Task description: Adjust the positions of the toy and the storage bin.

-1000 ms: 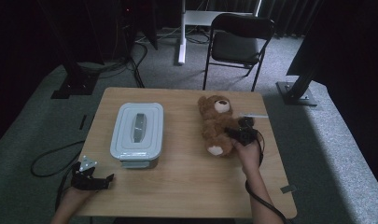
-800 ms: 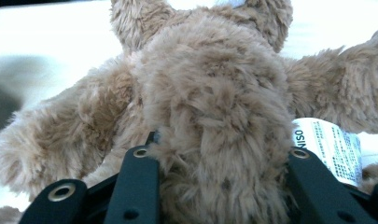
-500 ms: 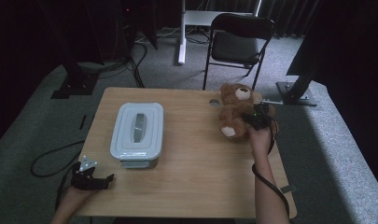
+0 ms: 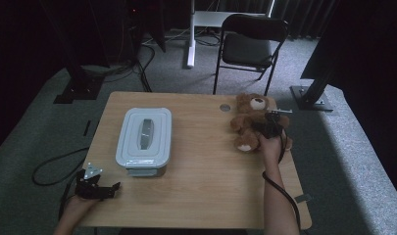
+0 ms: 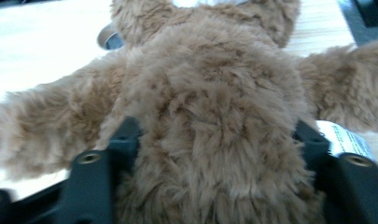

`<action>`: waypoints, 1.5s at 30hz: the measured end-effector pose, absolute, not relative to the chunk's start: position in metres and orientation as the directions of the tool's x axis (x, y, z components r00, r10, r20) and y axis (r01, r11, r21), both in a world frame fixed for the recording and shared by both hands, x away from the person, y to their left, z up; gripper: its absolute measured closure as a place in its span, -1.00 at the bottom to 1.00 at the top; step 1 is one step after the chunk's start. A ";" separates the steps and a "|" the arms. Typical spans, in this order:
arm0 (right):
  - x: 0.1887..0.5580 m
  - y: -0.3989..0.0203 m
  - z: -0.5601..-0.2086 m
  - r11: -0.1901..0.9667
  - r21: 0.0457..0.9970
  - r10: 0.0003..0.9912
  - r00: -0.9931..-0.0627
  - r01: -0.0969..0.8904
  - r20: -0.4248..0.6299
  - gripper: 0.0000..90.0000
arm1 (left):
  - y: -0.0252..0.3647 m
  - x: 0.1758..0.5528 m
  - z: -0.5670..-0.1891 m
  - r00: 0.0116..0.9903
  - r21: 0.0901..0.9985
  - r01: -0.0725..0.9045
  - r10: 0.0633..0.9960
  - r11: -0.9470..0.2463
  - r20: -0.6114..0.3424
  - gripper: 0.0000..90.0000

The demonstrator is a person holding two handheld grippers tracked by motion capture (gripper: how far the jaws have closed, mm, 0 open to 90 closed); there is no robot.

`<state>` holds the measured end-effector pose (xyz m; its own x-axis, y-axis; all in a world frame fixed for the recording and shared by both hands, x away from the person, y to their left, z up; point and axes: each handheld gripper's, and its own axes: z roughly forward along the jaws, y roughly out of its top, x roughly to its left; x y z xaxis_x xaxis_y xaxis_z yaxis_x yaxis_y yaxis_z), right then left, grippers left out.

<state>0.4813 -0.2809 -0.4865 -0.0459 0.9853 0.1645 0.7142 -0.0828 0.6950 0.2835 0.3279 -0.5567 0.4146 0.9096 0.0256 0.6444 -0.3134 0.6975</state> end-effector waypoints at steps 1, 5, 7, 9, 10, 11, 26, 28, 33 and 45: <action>0.481 -0.281 -0.486 -0.071 0.691 0.986 -0.056 0.719 0.160 -0.41 | 0.328 0.284 -0.557 0.412 0.697 0.646 0.911 -0.312 0.026 -0.99; 0.477 -0.286 -0.482 -0.085 0.670 0.974 -0.080 0.738 0.211 -0.56 | 0.328 0.285 -0.557 0.368 0.698 0.660 0.929 -0.278 0.022 -0.99; 0.473 -0.288 -0.480 -0.086 0.679 0.969 -0.096 0.729 0.227 -0.58 | 0.328 0.285 -0.557 0.369 0.697 0.660 0.929 -0.279 0.022 -0.99; 0.469 -0.290 -0.477 -0.107 0.680 0.966 -0.087 0.725 0.244 -0.73 | 0.327 0.286 -0.556 0.380 0.697 0.656 0.925 -0.289 0.025 -0.99; 0.467 -0.290 -0.474 -0.101 0.683 0.964 -0.099 0.723 0.248 -0.73 | 0.327 0.286 -0.556 0.382 0.696 0.656 0.924 -0.290 0.025 -0.99; 0.465 -0.289 -0.471 -0.091 0.697 0.967 -0.103 0.711 0.231 -0.73 | 0.327 0.287 -0.556 0.385 0.696 0.655 0.923 -0.293 0.025 -0.99; 0.437 -0.224 -0.438 0.061 0.772 0.914 -0.346 0.633 0.211 -0.73 | 0.324 0.304 -0.554 0.361 0.692 0.667 0.932 -0.274 0.021 -0.99; 0.436 -0.209 -0.441 0.096 0.774 0.902 -0.383 0.626 0.198 -0.73 | 0.324 0.308 -0.553 0.355 0.697 0.666 0.935 -0.267 0.018 -0.99; 0.434 -0.180 -0.455 0.103 0.778 0.887 -0.411 0.620 0.211 -0.73 | 0.326 0.317 -0.550 0.333 0.700 0.666 0.942 -0.259 0.031 -0.99; 0.446 -0.120 -0.490 0.134 0.751 0.864 -0.448 0.646 0.231 -0.72 | 0.330 0.345 -0.536 0.324 0.725 0.642 0.945 -0.250 0.039 -0.99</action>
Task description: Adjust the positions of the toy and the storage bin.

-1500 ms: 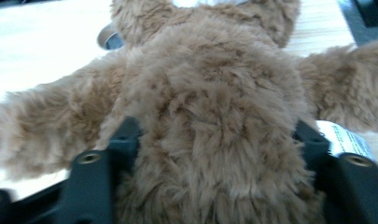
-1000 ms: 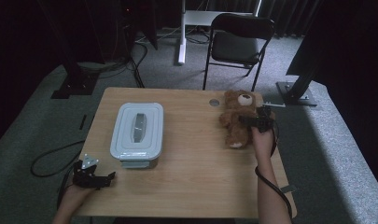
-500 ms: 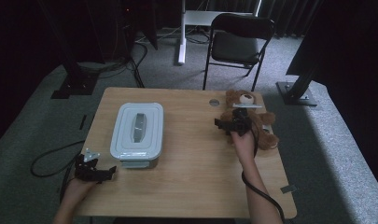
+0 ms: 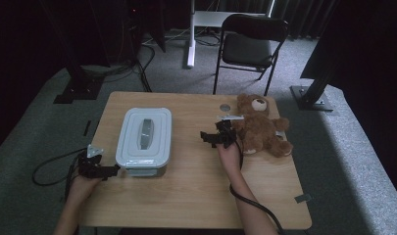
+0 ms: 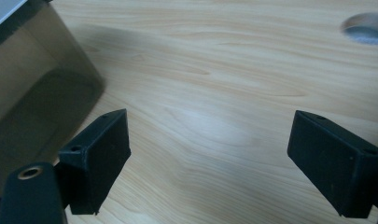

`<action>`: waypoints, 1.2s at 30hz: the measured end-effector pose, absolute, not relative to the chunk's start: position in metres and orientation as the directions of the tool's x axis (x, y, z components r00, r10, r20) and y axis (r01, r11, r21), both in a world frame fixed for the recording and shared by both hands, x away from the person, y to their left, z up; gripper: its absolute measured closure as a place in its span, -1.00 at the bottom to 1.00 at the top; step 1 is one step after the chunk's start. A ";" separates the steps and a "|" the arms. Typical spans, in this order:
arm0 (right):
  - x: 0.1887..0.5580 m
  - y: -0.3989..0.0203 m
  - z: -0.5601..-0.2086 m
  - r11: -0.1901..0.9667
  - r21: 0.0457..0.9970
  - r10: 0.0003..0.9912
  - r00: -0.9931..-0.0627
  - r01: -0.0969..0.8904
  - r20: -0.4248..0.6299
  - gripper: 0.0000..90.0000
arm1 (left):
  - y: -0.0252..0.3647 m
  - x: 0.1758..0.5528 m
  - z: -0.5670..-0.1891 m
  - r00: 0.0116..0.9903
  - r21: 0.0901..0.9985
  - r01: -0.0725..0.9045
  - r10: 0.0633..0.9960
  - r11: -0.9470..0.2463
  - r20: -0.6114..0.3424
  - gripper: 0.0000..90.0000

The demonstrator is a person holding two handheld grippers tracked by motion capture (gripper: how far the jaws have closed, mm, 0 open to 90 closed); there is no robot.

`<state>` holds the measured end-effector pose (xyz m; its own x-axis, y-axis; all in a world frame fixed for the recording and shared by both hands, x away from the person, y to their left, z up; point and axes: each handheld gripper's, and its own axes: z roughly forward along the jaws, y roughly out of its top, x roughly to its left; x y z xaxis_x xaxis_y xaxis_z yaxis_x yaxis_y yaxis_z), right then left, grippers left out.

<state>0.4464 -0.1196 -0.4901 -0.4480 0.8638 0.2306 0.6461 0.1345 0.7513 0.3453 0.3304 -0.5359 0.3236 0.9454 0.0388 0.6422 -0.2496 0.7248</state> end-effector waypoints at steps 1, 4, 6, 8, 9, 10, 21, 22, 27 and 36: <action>0.448 -0.115 -0.492 0.138 0.744 0.863 -0.448 0.653 0.233 -0.72 | 0.331 0.349 -0.535 0.321 0.724 0.644 0.946 -0.248 0.039 -0.99; 0.452 -0.100 -0.499 0.157 0.725 0.855 -0.460 0.670 0.240 -0.71 | 0.332 0.357 -0.531 0.317 0.728 0.640 0.947 -0.245 0.040 -0.99; 0.453 -0.091 -0.503 0.164 0.719 0.851 -0.465 0.676 0.243 -0.71 | 0.331 0.362 -0.530 0.323 0.731 0.638 0.946 -0.241 0.029 -0.99; 0.455 -0.083 -0.507 0.170 0.710 0.848 -0.469 0.683 0.248 -0.71 | 0.330 0.366 -0.529 0.346 0.736 0.625 0.937 -0.260 0.037 -0.99; 0.456 -0.079 -0.510 0.176 0.705 0.845 -0.473 0.687 0.250 -0.71 | 0.328 0.368 -0.529 0.347 0.735 0.624 0.937 -0.266 0.044 -0.99; 0.457 -0.075 -0.512 0.180 0.700 0.840 -0.478 0.691 0.255 -0.71 | 0.327 0.369 -0.529 0.346 0.738 0.621 0.937 -0.264 0.044 -0.99; 0.461 -0.064 -0.518 0.216 0.687 0.824 -0.508 0.693 0.253 -0.71 | 0.307 0.370 -0.528 0.387 0.739 0.615 0.922 -0.276 0.023 -0.99; 0.462 -0.065 -0.519 0.218 0.685 0.822 -0.509 0.695 0.255 -0.71 | 0.304 0.369 -0.529 0.394 0.737 0.613 0.919 -0.285 0.027 -0.99; 0.466 -0.067 -0.521 0.222 0.679 0.816 -0.515 0.700 0.264 -0.71 | 0.286 0.367 -0.530 0.454 0.722 0.602 0.890 -0.342 0.043 -0.99; 0.476 -0.070 -0.519 0.251 0.685 0.789 -0.554 0.684 0.264 -0.71 | 0.268 0.372 -0.526 0.476 0.732 0.589 0.879 -0.342 0.027 -0.99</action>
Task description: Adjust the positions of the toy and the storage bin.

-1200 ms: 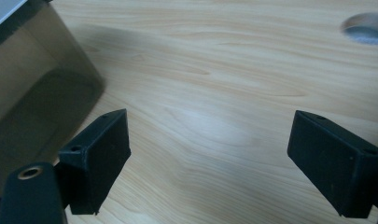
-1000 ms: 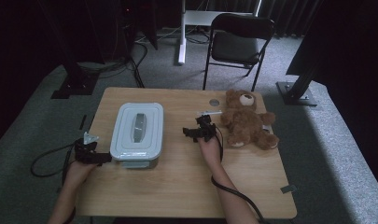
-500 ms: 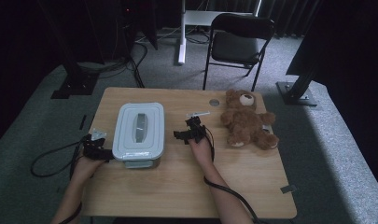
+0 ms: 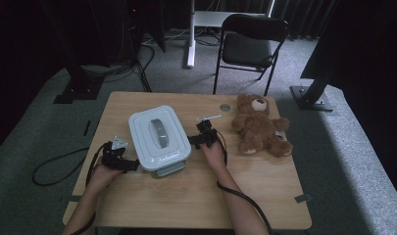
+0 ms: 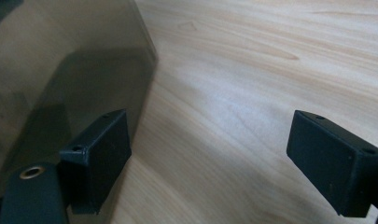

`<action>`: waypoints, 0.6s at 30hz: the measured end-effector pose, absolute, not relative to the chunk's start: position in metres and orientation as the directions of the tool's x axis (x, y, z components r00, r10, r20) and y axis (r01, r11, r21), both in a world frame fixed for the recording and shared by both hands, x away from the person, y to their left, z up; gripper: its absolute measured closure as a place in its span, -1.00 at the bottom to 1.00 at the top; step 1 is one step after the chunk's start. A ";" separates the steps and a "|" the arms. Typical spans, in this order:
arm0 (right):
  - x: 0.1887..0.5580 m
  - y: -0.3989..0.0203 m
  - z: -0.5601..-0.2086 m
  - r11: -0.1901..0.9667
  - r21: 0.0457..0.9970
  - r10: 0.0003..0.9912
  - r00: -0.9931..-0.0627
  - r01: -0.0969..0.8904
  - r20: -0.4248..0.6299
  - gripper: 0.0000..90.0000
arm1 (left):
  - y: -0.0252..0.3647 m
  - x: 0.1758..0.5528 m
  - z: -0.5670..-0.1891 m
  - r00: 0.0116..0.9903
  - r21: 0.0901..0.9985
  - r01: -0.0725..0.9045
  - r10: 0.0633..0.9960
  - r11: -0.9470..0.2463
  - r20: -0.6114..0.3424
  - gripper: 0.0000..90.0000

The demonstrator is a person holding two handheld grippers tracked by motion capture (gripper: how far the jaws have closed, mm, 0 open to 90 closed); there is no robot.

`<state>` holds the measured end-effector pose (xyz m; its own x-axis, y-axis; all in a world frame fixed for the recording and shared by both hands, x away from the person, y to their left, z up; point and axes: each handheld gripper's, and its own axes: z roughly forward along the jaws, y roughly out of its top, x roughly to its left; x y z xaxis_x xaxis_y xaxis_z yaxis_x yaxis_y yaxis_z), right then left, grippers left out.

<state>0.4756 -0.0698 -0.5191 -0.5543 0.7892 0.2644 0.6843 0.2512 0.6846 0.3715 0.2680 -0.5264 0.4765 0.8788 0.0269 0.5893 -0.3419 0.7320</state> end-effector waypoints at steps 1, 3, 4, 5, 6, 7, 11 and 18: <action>0.477 -0.070 -0.519 0.257 0.687 0.790 -0.557 0.680 0.256 -0.71 | 0.269 0.373 -0.525 0.468 0.735 0.590 0.883 -0.333 0.024 -0.99; 0.481 -0.068 -0.516 0.263 0.686 0.790 -0.560 0.678 0.251 -0.71 | 0.271 0.376 -0.523 0.455 0.741 0.592 0.890 -0.318 0.019 -0.99; 0.483 -0.067 -0.515 0.265 0.685 0.788 -0.561 0.679 0.252 -0.71 | 0.271 0.377 -0.523 0.453 0.741 0.593 0.892 -0.314 0.016 -0.99; 0.485 -0.066 -0.514 0.263 0.685 0.786 -0.563 0.679 0.256 -0.71 | 0.271 0.378 -0.522 0.451 0.742 0.593 0.892 -0.314 0.017 -0.99; 0.486 -0.065 -0.514 0.266 0.684 0.787 -0.563 0.679 0.253 -0.71 | 0.271 0.379 -0.522 0.451 0.739 0.594 0.892 -0.318 0.022 -0.99; 0.487 -0.064 -0.514 0.267 0.688 0.788 -0.564 0.675 0.247 -0.71 | 0.271 0.379 -0.521 0.452 0.734 0.596 0.891 -0.325 0.028 -0.99; 0.489 -0.056 -0.516 0.302 0.681 0.760 -0.600 0.667 0.249 -0.67 | 0.267 0.379 -0.519 0.461 0.729 0.594 0.887 -0.340 0.038 -0.99; 0.484 -0.063 -0.519 0.296 0.692 0.746 -0.612 0.658 0.262 -0.65 | 0.257 0.379 -0.516 0.473 0.712 0.597 0.879 -0.370 0.060 -0.99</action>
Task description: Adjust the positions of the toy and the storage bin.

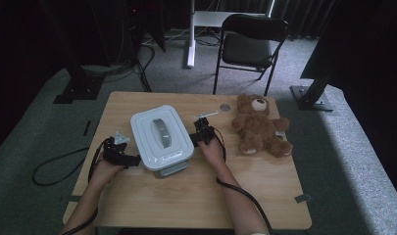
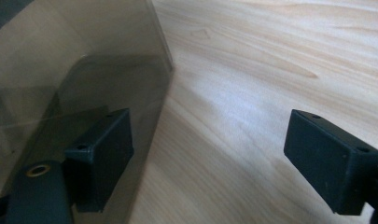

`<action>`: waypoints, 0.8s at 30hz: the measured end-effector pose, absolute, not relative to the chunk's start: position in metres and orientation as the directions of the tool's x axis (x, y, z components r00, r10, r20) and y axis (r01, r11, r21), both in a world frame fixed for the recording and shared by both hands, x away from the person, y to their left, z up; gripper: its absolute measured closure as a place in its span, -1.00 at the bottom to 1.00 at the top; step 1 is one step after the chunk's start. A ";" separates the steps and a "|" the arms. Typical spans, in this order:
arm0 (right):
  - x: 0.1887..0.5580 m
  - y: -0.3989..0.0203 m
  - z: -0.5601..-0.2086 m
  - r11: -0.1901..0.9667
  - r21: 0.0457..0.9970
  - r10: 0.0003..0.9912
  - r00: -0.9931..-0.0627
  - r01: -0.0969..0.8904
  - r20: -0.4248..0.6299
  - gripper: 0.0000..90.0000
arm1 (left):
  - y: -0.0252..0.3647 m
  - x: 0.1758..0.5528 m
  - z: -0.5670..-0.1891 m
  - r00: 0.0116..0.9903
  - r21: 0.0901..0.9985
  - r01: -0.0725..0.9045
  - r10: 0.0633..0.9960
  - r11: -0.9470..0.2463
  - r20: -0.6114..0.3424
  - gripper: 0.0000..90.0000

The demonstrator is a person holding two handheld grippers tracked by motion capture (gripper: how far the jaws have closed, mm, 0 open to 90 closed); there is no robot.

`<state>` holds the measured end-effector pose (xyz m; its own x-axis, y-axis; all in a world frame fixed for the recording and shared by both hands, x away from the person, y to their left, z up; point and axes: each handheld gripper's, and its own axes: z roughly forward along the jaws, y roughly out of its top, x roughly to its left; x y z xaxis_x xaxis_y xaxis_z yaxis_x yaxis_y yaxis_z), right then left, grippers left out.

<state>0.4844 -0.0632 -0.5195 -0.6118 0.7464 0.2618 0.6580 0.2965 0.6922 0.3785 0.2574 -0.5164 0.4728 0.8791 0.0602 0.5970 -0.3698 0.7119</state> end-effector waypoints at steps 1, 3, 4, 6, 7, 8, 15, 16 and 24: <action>0.483 -0.064 -0.519 0.305 0.698 0.744 -0.620 0.648 0.250 -0.64 | 0.256 0.378 -0.516 0.475 0.709 0.596 0.877 -0.376 0.066 -0.99; 0.481 -0.067 -0.518 0.319 0.696 0.736 -0.631 0.643 0.246 -0.61 | 0.252 0.375 -0.514 0.480 0.706 0.593 0.874 -0.387 0.076 -0.99; 0.479 -0.068 -0.517 0.327 0.702 0.734 -0.638 0.632 0.232 -0.61 | 0.251 0.375 -0.514 0.480 0.705 0.593 0.874 -0.388 0.078 -0.99; 0.477 -0.072 -0.517 0.335 0.706 0.730 -0.646 0.624 0.225 -0.61 | 0.248 0.373 -0.514 0.483 0.704 0.594 0.872 -0.388 0.073 -0.99; 0.475 -0.074 -0.517 0.338 0.711 0.726 -0.652 0.617 0.220 -0.62 | 0.245 0.372 -0.515 0.482 0.705 0.599 0.874 -0.380 0.062 -0.99; 0.474 -0.077 -0.517 0.337 0.717 0.722 -0.656 0.610 0.219 -0.62 | 0.244 0.371 -0.515 0.486 0.705 0.598 0.872 -0.382 0.061 -0.99; 0.466 -0.089 -0.516 0.359 0.720 0.700 -0.682 0.594 0.214 -0.60 | 0.227 0.358 -0.512 0.512 0.691 0.581 0.853 -0.430 0.100 -0.99; 0.462 -0.093 -0.516 0.357 0.723 0.694 -0.686 0.591 0.219 -0.60 | 0.225 0.356 -0.511 0.516 0.689 0.581 0.851 -0.434 0.101 -0.98; 0.445 -0.105 -0.515 0.378 0.733 0.690 -0.700 0.565 0.184 -0.60 | 0.214 0.339 -0.513 0.535 0.694 0.573 0.841 -0.435 0.086 -0.98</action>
